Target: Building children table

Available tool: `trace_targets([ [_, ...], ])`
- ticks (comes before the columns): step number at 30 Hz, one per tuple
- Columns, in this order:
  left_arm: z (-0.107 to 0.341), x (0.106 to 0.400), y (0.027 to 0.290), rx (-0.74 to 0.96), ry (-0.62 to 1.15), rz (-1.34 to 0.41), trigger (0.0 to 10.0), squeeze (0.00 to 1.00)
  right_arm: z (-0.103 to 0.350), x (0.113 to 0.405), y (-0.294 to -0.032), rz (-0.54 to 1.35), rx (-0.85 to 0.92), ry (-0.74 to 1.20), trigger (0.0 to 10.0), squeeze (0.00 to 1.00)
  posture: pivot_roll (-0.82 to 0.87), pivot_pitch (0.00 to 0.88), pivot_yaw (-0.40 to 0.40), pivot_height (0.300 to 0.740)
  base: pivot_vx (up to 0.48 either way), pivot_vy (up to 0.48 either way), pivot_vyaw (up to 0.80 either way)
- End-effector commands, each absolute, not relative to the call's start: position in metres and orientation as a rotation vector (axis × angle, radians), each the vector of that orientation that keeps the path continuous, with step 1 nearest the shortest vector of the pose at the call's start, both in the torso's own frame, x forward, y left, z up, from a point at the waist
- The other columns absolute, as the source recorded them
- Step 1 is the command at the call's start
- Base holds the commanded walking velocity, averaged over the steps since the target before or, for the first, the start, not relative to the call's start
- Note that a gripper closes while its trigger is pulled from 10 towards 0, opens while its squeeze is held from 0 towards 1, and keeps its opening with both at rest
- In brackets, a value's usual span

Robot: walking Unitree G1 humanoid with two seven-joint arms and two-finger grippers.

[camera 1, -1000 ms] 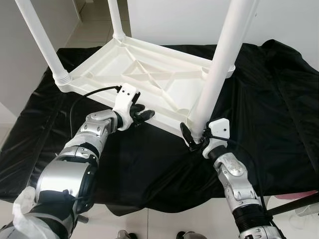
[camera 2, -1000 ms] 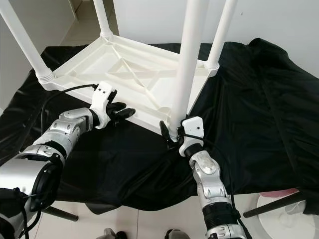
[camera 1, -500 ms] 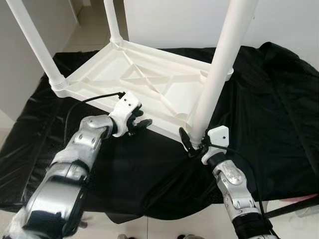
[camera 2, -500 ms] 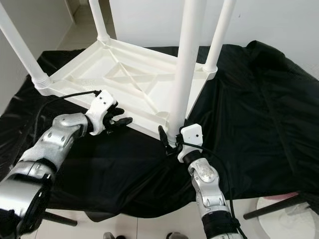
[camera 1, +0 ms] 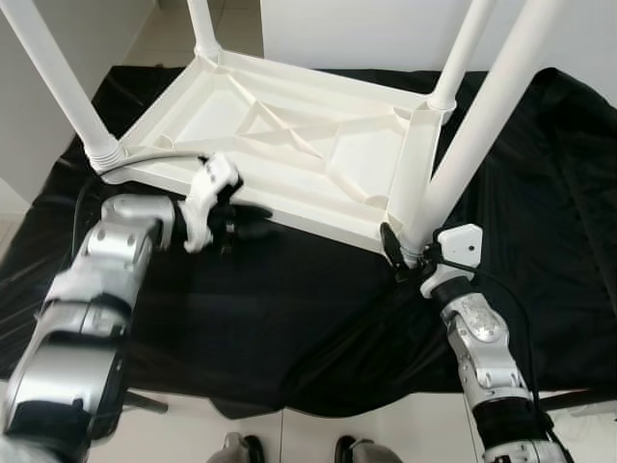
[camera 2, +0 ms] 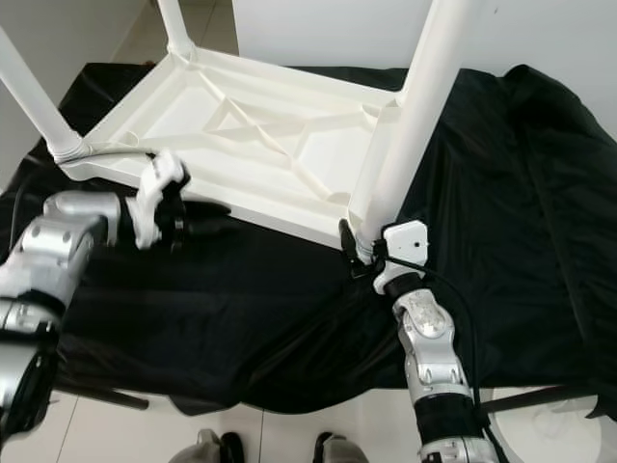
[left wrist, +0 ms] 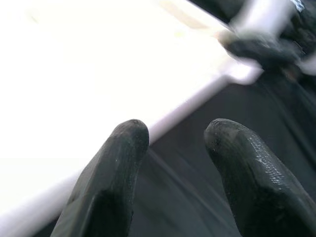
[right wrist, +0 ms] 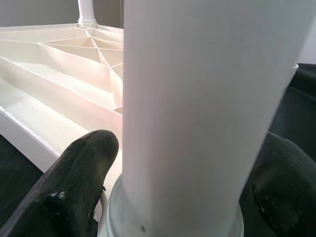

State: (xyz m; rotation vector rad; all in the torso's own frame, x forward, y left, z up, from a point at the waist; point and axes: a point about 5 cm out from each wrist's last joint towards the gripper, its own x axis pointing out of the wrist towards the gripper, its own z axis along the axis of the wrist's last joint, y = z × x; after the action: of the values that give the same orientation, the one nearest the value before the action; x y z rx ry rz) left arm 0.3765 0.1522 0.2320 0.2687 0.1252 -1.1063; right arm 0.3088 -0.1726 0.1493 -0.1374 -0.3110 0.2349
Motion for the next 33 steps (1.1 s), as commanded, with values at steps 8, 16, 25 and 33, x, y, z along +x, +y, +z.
trace_targets([
  [8,0.237,0.397,0.154,0.237,0.049,-0.814,10.0,0.00,0.150,0.314,-0.161,0.257,-0.117,-0.306,10.0,0.00,-0.06,0.120,0.023,0.740,0.000,0.000,0.00],
  [16,0.216,0.403,0.150,0.300,0.124,-0.712,10.0,0.00,0.149,0.313,-0.154,0.276,-0.110,-0.306,10.0,0.00,-0.07,0.122,0.023,0.740,0.000,0.000,0.00],
  [25,0.156,0.400,0.161,0.483,0.357,-0.423,10.0,0.00,0.146,0.310,-0.154,0.270,-0.108,-0.300,10.0,0.00,-0.08,0.126,0.025,0.740,0.000,0.000,0.00],
  [33,0.132,0.387,0.166,0.528,0.460,-0.576,10.0,0.00,0.146,0.312,-0.153,0.281,-0.113,-0.295,10.0,0.00,-0.07,0.123,0.019,0.740,0.000,0.000,0.00],
])
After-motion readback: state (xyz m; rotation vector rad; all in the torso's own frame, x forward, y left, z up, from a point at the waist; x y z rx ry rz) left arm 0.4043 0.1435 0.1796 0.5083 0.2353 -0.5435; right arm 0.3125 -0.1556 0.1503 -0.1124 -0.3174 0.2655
